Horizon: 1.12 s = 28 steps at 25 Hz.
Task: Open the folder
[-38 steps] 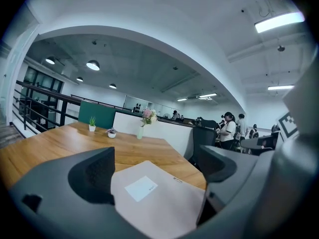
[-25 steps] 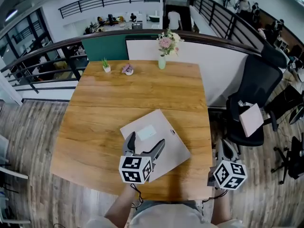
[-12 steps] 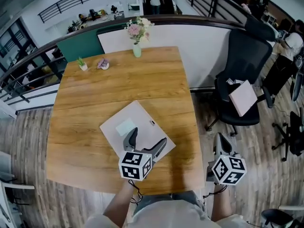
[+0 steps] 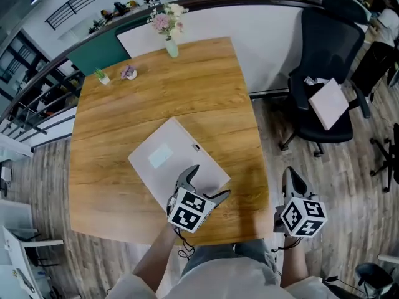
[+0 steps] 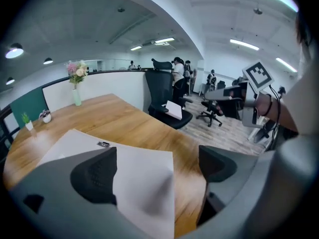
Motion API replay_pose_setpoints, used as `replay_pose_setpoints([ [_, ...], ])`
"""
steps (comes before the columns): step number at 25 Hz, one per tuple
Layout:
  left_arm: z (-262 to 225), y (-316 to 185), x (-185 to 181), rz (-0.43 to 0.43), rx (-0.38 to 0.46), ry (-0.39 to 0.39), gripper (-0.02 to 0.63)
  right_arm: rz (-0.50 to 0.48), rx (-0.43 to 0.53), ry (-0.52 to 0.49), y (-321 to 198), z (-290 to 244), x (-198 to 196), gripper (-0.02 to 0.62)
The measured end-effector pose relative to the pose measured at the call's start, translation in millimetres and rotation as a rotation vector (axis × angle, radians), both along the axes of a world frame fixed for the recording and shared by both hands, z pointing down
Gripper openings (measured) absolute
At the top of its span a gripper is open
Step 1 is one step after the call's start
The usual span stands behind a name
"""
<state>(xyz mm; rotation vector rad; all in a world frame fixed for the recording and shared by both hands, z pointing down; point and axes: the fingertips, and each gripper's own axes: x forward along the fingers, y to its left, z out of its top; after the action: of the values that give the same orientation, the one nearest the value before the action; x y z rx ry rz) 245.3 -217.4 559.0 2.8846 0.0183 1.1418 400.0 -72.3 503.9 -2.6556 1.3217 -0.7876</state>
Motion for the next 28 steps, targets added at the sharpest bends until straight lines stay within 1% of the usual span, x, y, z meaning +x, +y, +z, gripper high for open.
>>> replay_pose_setpoints([
  [2,15,6,0,0.055,0.039,-0.072,0.517,0.009,-0.009,-0.014,5,9,3,0.002],
  [4,24,11,3,0.09,0.064,-0.116,0.517,0.015,-0.016,-0.028,9,17,4,0.002],
  [7,33,15,6,0.103,0.075,-0.157,0.515,0.02,-0.022,-0.044,14,25,4,0.002],
  [10,45,17,7,0.119,0.104,-0.22,0.515,0.02,-0.026,-0.056,17,30,3,0.002],
  [13,58,17,7,0.131,0.115,-0.278,0.515,0.019,-0.029,-0.063,20,35,3,0.002],
  [16,62,16,7,0.12,0.131,-0.293,0.51,0.021,-0.032,-0.066,24,38,3,0.002],
  [22,64,10,9,0.093,0.179,-0.295,0.466,0.022,-0.037,-0.073,29,42,7,0.002],
  [27,62,-2,10,0.051,0.232,-0.296,0.35,0.012,-0.041,-0.082,28,47,8,0.002],
  [28,62,-3,11,0.048,0.234,-0.299,0.348,0.01,-0.043,-0.084,28,48,8,0.002],
])
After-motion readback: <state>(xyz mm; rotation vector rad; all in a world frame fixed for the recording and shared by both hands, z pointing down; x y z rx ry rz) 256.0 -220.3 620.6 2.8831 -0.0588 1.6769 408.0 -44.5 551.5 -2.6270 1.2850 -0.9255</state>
